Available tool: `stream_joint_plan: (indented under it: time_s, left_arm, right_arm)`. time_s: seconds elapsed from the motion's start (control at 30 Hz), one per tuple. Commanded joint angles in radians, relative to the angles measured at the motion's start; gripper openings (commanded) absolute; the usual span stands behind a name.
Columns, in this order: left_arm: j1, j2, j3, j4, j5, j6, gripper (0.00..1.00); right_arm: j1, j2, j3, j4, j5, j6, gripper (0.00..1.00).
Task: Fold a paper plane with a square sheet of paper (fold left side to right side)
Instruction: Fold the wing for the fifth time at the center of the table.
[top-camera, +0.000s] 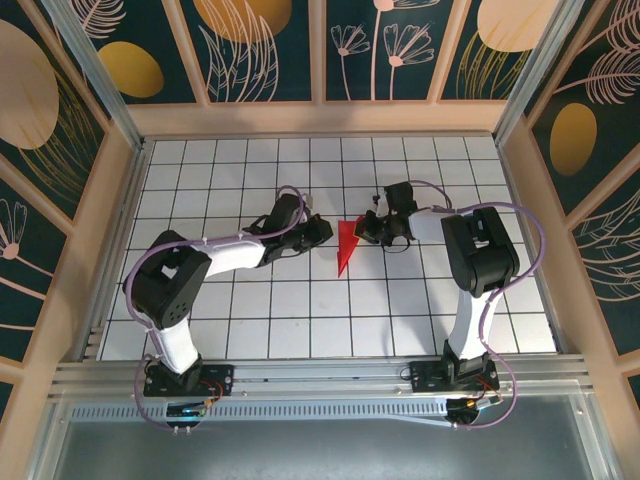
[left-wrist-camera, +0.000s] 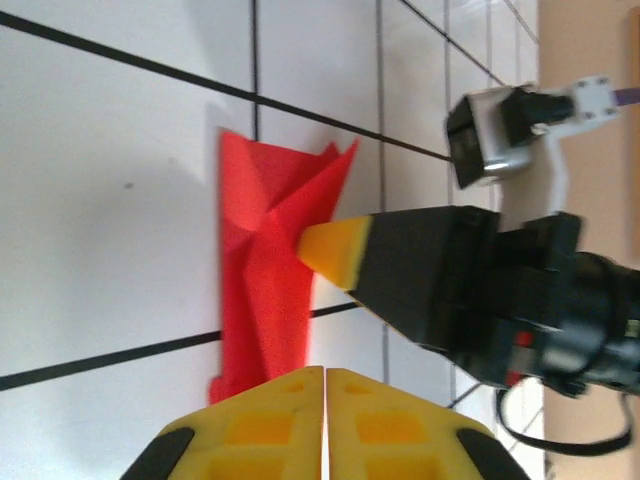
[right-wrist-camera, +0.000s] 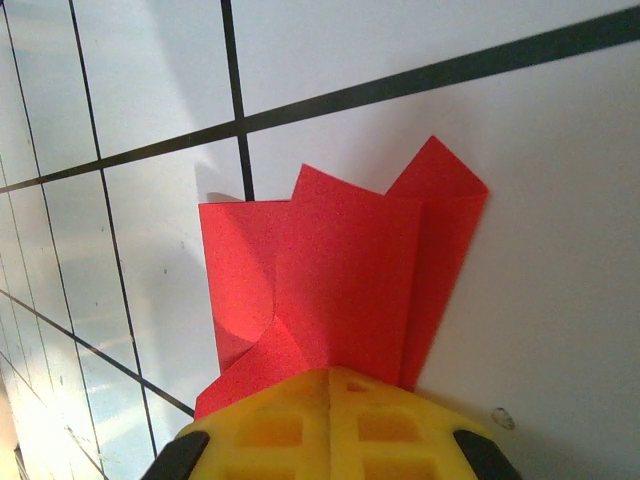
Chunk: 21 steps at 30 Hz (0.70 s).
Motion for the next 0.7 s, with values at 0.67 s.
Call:
stream_joint_plan:
  time_s: [0.67]
  left_arm:
    - [-0.063,0.186,0.102,-0.016,0.204,0.027,0.00]
  right_arm:
    - [0.007,0.046,-0.029,-0.079,0.062,-0.031,0.00]
